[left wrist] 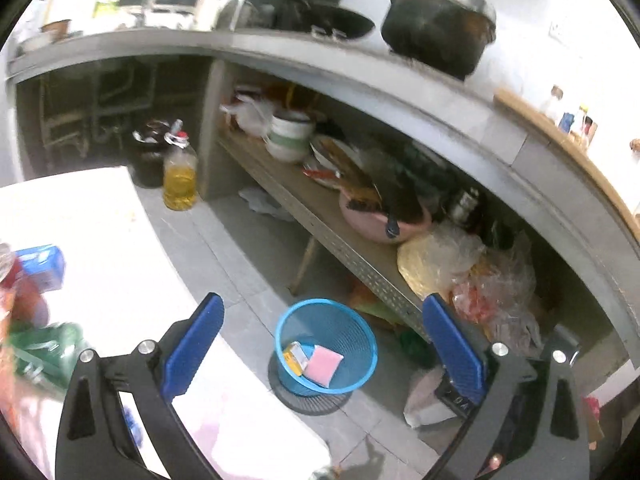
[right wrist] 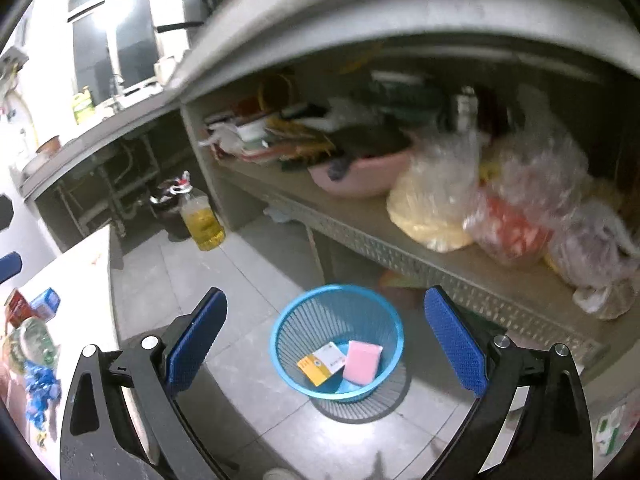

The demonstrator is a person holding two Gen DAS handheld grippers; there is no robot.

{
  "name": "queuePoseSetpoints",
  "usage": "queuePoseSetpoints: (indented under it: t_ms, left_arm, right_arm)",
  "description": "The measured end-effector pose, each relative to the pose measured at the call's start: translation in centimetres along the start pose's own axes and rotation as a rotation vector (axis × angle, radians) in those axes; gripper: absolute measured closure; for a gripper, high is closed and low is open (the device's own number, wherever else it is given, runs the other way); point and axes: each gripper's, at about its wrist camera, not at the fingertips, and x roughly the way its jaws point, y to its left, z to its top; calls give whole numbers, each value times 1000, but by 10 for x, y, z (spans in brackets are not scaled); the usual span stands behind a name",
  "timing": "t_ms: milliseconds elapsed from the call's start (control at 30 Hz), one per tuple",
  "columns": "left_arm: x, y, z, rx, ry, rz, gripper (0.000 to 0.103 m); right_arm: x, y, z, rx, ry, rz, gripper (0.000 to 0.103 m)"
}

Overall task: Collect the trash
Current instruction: 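Return both tools to the table and grasp the blue wrapper with the right tool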

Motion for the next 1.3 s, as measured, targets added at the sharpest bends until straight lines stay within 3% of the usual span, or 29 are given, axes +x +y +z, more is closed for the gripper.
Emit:
queuePoseSetpoints:
  t_ms: [267,567,800,1000,1300]
  left_arm:
    - [-58,29,-33,-87,-87,38,6]
    - [-111,54,-57,-99,-187,50,6]
    - [-148,85,-78,-132,-214,84,6]
    - [-180,108,-106,-112,-212,190,6]
    - [-201,123,-143,-67,-172,283,6]
  right_arm:
    - [-42,40,-3,-112,-93,68,8]
    - [-72,81,-5,-180,-123,159,8]
    - [-82,97,-3,-181,-108,246,8]
    - [-77,93,1,-139,-51,321,8]
    - [-56,124,-11,-163,153,482,8]
